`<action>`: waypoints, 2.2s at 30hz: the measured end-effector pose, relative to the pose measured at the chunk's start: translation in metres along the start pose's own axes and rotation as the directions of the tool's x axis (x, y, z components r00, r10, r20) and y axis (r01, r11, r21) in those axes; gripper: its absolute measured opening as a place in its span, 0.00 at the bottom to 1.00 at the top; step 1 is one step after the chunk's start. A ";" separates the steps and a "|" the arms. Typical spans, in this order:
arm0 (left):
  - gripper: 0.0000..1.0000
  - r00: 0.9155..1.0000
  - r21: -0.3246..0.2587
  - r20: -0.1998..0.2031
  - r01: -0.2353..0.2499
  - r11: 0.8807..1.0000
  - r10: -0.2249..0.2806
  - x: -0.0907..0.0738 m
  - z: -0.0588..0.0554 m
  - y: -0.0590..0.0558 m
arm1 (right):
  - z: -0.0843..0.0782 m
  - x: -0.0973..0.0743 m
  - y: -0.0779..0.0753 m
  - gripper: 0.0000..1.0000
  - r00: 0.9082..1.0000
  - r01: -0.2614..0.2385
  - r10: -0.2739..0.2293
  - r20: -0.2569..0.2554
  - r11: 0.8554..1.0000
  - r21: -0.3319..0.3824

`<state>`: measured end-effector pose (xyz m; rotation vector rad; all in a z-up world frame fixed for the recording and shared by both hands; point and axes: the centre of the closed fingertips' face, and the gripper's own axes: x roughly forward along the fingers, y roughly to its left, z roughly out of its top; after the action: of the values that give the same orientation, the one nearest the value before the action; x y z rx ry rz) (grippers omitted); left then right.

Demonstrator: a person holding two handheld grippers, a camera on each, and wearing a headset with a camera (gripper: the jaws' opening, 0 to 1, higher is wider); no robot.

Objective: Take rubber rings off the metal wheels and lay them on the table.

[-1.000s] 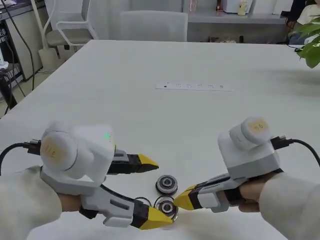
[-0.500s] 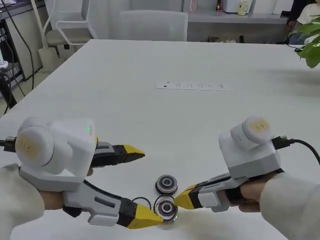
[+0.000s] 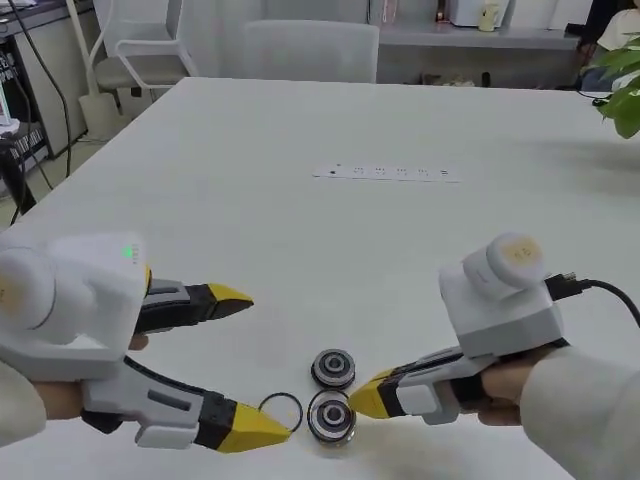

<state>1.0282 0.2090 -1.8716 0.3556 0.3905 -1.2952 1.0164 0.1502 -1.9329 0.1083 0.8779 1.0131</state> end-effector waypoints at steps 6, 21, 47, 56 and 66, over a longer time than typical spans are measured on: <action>0.77 1.000 -0.032 -0.011 0.003 0.999 -0.004 -0.004 -0.008 -0.001 | 0.001 0.000 0.001 0.00 1.000 -0.001 0.001 0.004 1.000 0.001; 0.81 0.999 -0.124 -0.051 0.008 0.992 -0.014 -0.010 -0.033 -0.001 | 0.003 -0.001 0.001 0.00 1.000 -0.003 0.003 0.012 1.000 0.003; 0.85 0.992 -0.203 -0.108 0.034 0.979 -0.057 -0.011 -0.067 -0.008 | 0.010 -0.007 -0.004 0.00 0.999 0.011 -0.012 0.051 1.000 0.027; 0.87 0.989 -0.216 -0.127 0.047 0.975 -0.076 -0.010 -0.071 -0.012 | 0.016 -0.011 -0.006 0.00 0.997 0.015 -0.018 0.078 0.999 0.038; 0.88 0.988 -0.217 -0.138 0.041 0.975 -0.072 -0.011 -0.073 -0.012 | 0.024 -0.016 -0.005 0.00 0.993 0.014 -0.020 0.115 0.999 0.049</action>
<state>1.0084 0.2495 -1.9316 0.2586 0.6622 -1.2727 1.0330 0.1424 -1.9097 0.1982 0.7969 0.9606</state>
